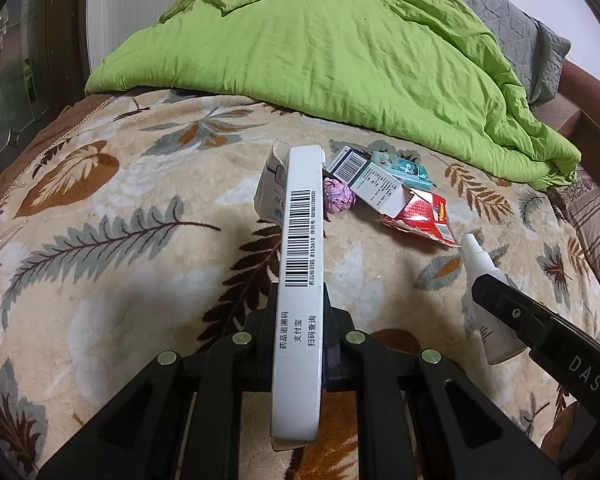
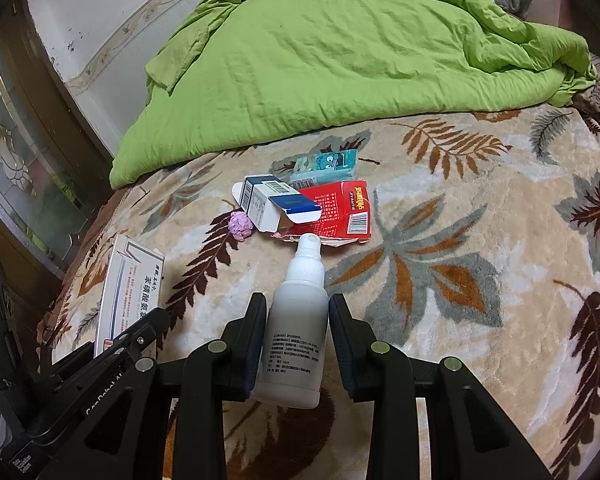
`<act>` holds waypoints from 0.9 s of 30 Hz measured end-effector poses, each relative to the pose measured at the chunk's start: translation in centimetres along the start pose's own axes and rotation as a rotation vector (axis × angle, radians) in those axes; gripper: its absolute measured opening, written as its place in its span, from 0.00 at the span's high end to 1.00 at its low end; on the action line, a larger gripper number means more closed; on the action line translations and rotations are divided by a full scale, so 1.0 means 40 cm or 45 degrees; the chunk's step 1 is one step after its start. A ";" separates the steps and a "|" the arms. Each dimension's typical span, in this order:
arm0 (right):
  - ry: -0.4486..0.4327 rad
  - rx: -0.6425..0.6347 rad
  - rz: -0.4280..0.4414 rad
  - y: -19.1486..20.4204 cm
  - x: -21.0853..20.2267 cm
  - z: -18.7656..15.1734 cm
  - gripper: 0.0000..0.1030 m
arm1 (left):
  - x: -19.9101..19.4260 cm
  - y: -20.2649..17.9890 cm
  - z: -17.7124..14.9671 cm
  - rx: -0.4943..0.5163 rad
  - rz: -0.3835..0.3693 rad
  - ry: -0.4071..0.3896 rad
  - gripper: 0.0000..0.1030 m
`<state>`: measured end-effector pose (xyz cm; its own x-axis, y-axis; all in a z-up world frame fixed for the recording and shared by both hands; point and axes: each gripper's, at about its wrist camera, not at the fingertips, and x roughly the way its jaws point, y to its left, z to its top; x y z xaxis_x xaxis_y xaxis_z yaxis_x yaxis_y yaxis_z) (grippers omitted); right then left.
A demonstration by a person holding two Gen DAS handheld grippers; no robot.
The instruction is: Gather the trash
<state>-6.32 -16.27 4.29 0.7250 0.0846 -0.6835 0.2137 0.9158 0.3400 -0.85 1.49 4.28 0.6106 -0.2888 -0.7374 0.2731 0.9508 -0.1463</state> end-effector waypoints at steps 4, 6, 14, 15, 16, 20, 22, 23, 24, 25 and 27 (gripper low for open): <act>0.003 0.015 0.006 -0.002 0.001 0.000 0.66 | 0.000 0.001 0.002 0.000 0.003 -0.002 0.87; 0.003 0.020 0.009 -0.004 0.001 0.000 0.66 | 0.000 0.002 0.003 0.001 0.008 -0.005 0.87; -0.001 0.030 0.012 -0.007 0.000 0.003 0.66 | -0.001 -0.005 0.001 0.017 0.031 -0.015 0.87; -0.003 0.033 0.011 -0.008 -0.001 0.003 0.66 | -0.001 -0.005 0.001 0.017 0.033 -0.016 0.87; -0.004 0.037 0.012 -0.010 -0.001 0.004 0.66 | -0.002 -0.006 0.001 0.018 0.034 -0.018 0.87; -0.006 0.040 0.012 -0.010 -0.001 0.005 0.66 | -0.003 -0.008 0.002 0.030 0.050 -0.027 0.87; -0.008 0.040 0.013 -0.009 -0.002 0.006 0.66 | -0.005 -0.010 0.003 0.039 0.059 -0.036 0.87; -0.009 0.040 0.013 -0.009 -0.002 0.006 0.66 | -0.007 -0.011 0.003 0.043 0.063 -0.039 0.87; -0.009 0.041 0.013 -0.009 -0.002 0.006 0.66 | -0.007 -0.012 0.003 0.049 0.070 -0.043 0.87; -0.009 0.040 0.013 -0.009 -0.003 0.006 0.66 | -0.009 -0.015 0.002 0.054 0.077 -0.047 0.87; -0.012 0.042 0.012 -0.009 -0.004 0.006 0.66 | -0.012 -0.020 0.001 0.066 0.093 -0.058 0.87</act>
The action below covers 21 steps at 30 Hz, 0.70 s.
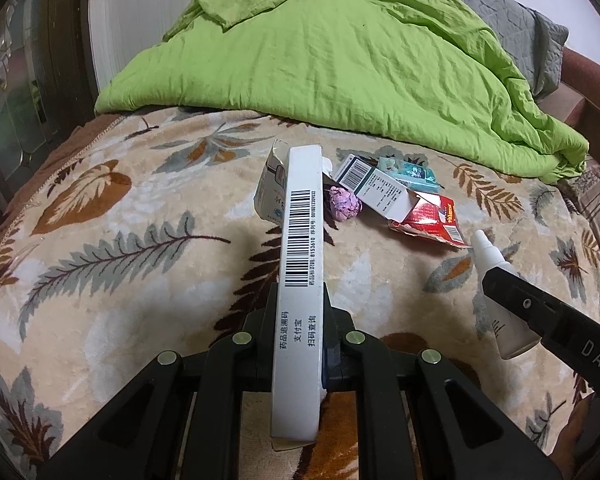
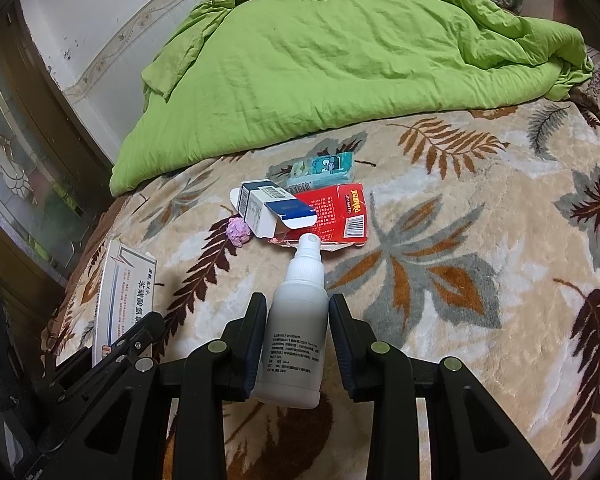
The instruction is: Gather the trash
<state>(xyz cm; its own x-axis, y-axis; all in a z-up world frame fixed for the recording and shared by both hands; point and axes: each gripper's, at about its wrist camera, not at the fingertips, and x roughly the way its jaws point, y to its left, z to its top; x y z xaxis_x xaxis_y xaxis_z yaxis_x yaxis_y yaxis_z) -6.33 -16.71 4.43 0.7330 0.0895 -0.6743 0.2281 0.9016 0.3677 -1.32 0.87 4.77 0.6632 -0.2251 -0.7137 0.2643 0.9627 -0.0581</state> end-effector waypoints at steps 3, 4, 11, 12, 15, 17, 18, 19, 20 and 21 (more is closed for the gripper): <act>-0.003 0.002 0.000 0.000 -0.002 0.001 0.66 | -0.004 -0.007 -0.002 0.013 0.016 -0.011 0.87; -0.004 0.001 0.000 0.000 -0.003 0.001 0.66 | -0.005 -0.009 -0.002 0.017 0.020 -0.012 0.87; -0.018 -0.006 0.006 0.001 -0.008 0.004 0.66 | -0.008 -0.012 -0.003 0.034 0.047 -0.025 0.87; -0.016 -0.007 0.010 0.002 -0.008 0.004 0.66 | -0.008 -0.010 -0.003 0.031 0.049 -0.025 0.87; -0.019 -0.012 0.012 0.003 -0.011 0.004 0.66 | -0.009 -0.012 -0.002 0.033 0.053 -0.028 0.87; -0.020 -0.013 0.018 0.004 -0.012 0.005 0.66 | -0.010 -0.011 -0.002 0.031 0.052 -0.027 0.87; -0.020 -0.014 0.019 0.004 -0.013 0.004 0.66 | -0.010 -0.012 -0.002 0.033 0.053 -0.028 0.87; -0.020 -0.015 0.021 0.005 -0.012 0.004 0.66 | -0.010 -0.012 -0.002 0.033 0.052 -0.028 0.87; -0.019 -0.017 0.023 0.005 -0.012 0.004 0.66 | -0.009 -0.012 -0.002 0.032 0.051 -0.027 0.87; -0.019 -0.018 0.025 0.007 -0.013 0.004 0.66 | -0.009 -0.012 -0.002 0.032 0.051 -0.028 0.87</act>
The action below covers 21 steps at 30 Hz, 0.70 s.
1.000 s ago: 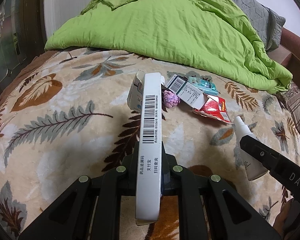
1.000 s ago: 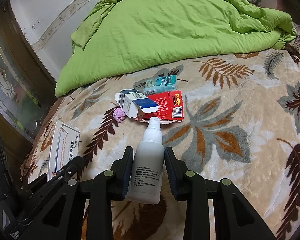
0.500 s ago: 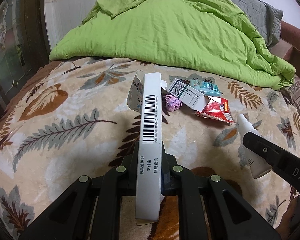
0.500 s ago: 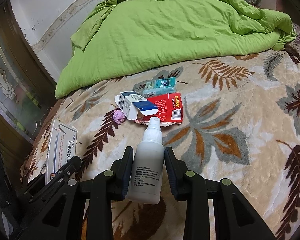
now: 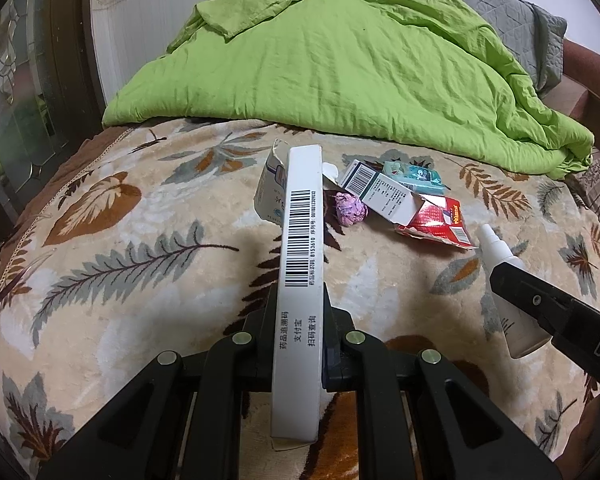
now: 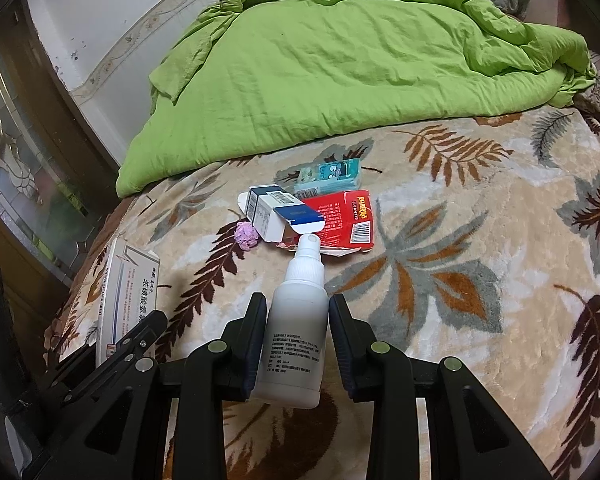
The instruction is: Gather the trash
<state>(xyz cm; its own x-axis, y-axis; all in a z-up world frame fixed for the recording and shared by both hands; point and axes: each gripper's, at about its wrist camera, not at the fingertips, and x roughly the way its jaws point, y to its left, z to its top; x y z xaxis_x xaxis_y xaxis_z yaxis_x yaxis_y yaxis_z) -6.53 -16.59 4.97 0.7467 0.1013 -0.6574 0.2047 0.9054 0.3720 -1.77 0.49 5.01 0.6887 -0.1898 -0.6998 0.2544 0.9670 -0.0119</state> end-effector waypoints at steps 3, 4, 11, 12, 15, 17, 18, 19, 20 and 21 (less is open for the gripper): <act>-0.001 -0.001 0.003 0.000 -0.001 0.000 0.66 | -0.001 -0.001 -0.001 0.001 0.004 -0.003 0.87; -0.002 -0.001 0.004 0.000 -0.001 -0.001 0.66 | -0.001 -0.001 -0.001 0.001 0.003 -0.001 0.87; 0.002 0.001 0.010 -0.001 -0.001 0.000 0.66 | -0.005 -0.001 0.001 0.003 0.006 -0.008 0.87; 0.001 0.001 0.010 -0.002 -0.002 0.000 0.66 | -0.006 -0.001 0.002 0.003 0.008 -0.010 0.87; -0.003 -0.002 0.010 -0.001 -0.002 0.001 0.66 | -0.008 -0.001 0.003 0.003 0.009 -0.012 0.87; -0.003 -0.002 0.011 0.000 -0.001 0.001 0.66 | -0.008 -0.002 0.002 0.002 0.009 -0.012 0.87; -0.003 -0.003 0.011 0.000 -0.002 0.000 0.66 | -0.008 -0.001 0.003 0.003 0.009 -0.013 0.87; -0.004 -0.002 0.010 0.000 -0.003 0.000 0.66 | -0.010 -0.003 0.003 0.003 0.010 -0.014 0.87; -0.005 -0.003 0.010 0.000 -0.002 0.001 0.66 | -0.010 -0.002 0.002 0.003 0.009 -0.015 0.87; -0.004 -0.004 0.011 0.000 -0.002 0.001 0.66 | -0.012 -0.003 0.003 0.004 0.009 -0.016 0.87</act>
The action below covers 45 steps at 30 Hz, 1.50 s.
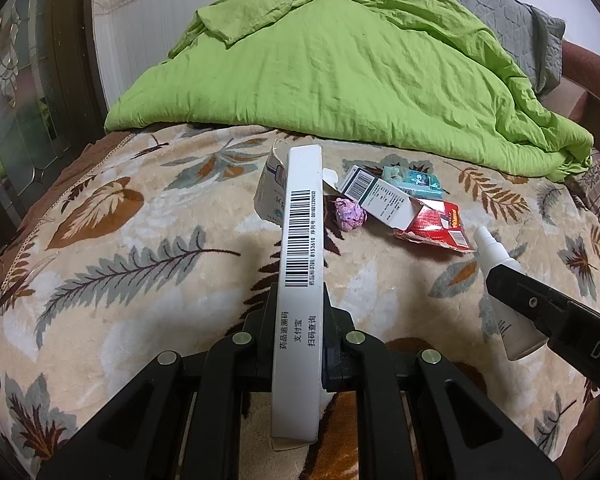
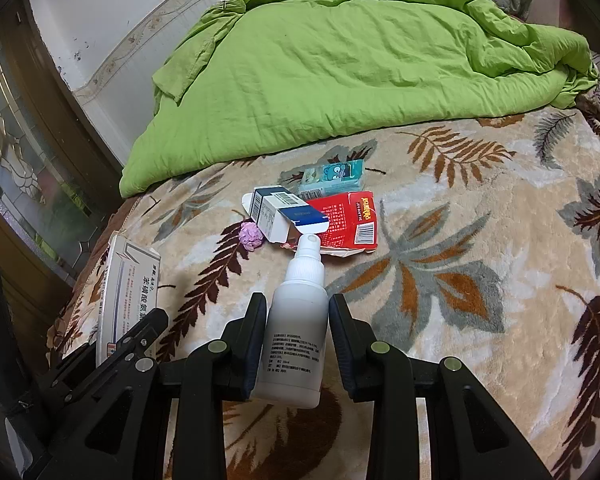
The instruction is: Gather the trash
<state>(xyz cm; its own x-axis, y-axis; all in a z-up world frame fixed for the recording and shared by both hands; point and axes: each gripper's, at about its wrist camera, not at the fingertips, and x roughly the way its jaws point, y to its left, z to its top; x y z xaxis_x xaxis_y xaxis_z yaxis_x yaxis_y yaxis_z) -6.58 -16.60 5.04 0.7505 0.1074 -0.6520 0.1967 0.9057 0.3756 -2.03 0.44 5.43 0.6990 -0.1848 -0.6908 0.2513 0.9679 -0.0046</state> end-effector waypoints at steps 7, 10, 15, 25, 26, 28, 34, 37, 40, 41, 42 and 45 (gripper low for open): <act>0.001 0.000 0.001 0.001 0.000 0.000 0.66 | -0.009 -0.007 0.001 0.004 0.006 -0.009 0.87; 0.002 0.000 0.002 0.002 0.000 0.000 0.66 | -0.009 -0.007 0.001 0.004 0.005 -0.009 0.87; 0.001 -0.001 0.003 0.003 0.000 0.001 0.66 | -0.009 -0.006 0.001 0.005 0.005 -0.009 0.87; -0.001 -0.005 0.004 0.006 -0.002 0.001 0.66 | -0.014 -0.013 0.002 0.008 0.008 -0.018 0.87; -0.001 -0.005 0.005 0.006 -0.002 0.001 0.66 | -0.015 -0.013 0.002 0.008 0.009 -0.019 0.87; 0.000 -0.006 0.006 0.008 -0.001 0.001 0.66 | -0.016 -0.014 0.002 0.008 0.009 -0.021 0.87; -0.002 -0.005 0.008 0.008 -0.004 0.002 0.66 | -0.017 -0.018 0.003 0.009 0.006 -0.023 0.87; -0.004 -0.002 0.010 0.007 -0.006 0.003 0.66 | -0.022 -0.027 0.001 0.010 0.004 -0.028 0.87; -0.013 0.012 0.016 0.005 -0.017 0.006 0.66 | -0.029 -0.036 -0.003 0.008 0.000 -0.031 0.87; -0.017 0.018 0.019 0.003 -0.023 0.006 0.66 | -0.031 -0.039 -0.004 0.008 -0.001 -0.033 0.87; -0.021 0.021 0.019 0.000 -0.030 0.004 0.66 | -0.035 -0.041 -0.007 0.008 -0.003 -0.035 0.87; -0.041 0.039 0.025 -0.007 -0.061 0.000 0.66 | -0.052 -0.051 -0.017 0.013 -0.009 -0.045 0.87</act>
<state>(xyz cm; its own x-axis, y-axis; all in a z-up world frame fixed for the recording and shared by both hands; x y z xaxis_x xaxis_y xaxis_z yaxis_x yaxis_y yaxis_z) -8.48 -17.12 6.53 0.7740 0.1112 -0.6234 0.2010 0.8904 0.4084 -4.44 -1.02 6.40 0.7202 -0.1978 -0.6650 0.2629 0.9648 -0.0023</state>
